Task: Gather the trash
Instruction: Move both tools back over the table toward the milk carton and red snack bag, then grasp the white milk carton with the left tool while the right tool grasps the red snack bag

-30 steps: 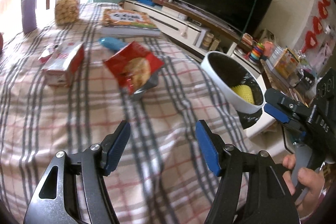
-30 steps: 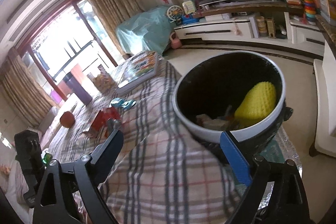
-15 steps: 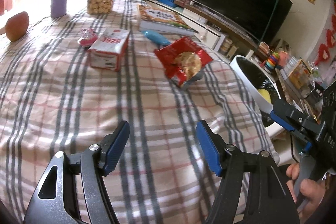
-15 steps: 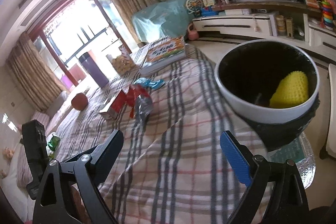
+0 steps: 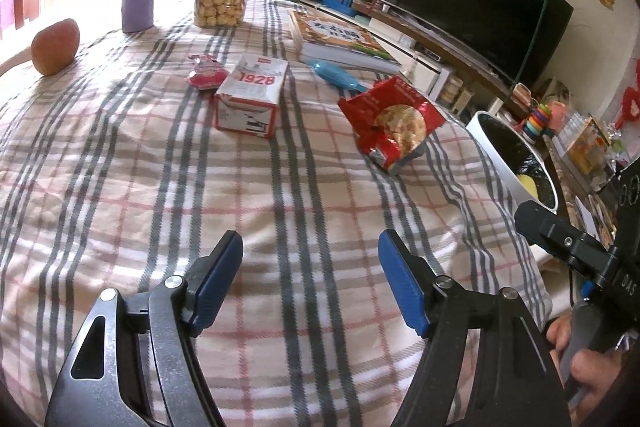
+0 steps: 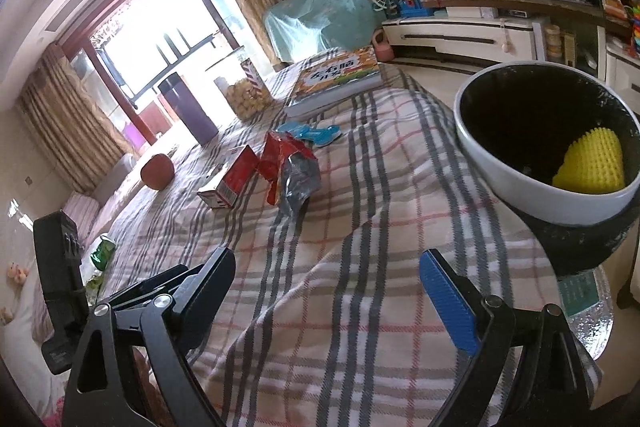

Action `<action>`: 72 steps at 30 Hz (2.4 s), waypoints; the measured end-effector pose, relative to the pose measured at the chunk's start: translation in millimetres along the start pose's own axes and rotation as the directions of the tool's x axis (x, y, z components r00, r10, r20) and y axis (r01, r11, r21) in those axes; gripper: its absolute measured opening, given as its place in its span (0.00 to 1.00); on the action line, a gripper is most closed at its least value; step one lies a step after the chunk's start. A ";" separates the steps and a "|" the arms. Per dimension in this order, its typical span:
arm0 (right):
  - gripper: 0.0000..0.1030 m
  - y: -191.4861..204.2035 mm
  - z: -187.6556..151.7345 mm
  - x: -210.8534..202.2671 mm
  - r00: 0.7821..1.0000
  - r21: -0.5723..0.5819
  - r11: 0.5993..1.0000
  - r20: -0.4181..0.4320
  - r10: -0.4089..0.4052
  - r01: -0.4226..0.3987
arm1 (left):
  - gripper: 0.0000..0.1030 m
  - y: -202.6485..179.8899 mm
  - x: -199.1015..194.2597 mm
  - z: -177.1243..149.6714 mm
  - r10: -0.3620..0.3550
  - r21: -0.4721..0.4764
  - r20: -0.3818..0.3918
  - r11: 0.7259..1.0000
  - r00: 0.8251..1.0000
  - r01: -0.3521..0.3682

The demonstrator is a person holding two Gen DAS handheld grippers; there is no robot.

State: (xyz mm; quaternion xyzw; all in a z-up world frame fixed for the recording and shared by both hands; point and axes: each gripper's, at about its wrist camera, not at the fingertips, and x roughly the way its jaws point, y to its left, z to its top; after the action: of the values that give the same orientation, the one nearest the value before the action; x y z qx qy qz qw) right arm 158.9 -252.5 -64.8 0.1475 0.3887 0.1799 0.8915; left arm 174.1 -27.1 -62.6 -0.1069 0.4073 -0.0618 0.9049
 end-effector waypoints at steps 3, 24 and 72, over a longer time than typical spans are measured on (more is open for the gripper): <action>0.92 4.0 1.3 4.3 1.000 -0.008 1.000 -0.003 0.006 -0.006 | 0.70 5.7 -0.3 1.7 0.008 -0.007 0.001 1.000 1.000 -0.008; 0.92 23.7 15.6 46.7 0.999 -0.060 0.998 -0.034 0.012 -0.014 | 0.74 38.7 12.4 22.0 0.062 -0.016 0.005 0.998 0.998 -0.062; 0.23 3.2 33.2 49.1 0.999 -0.017 0.999 -0.016 0.030 -0.030 | 0.47 -27.7 30.9 48.5 -0.029 0.172 0.038 0.985 0.999 0.022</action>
State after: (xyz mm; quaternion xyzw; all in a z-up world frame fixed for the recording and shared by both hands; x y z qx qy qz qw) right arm 214.1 -232.3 -73.1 0.1443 0.3918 0.1975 0.8870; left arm 230.3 -53.1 -46.9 -0.0351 0.3809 -0.1060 0.9179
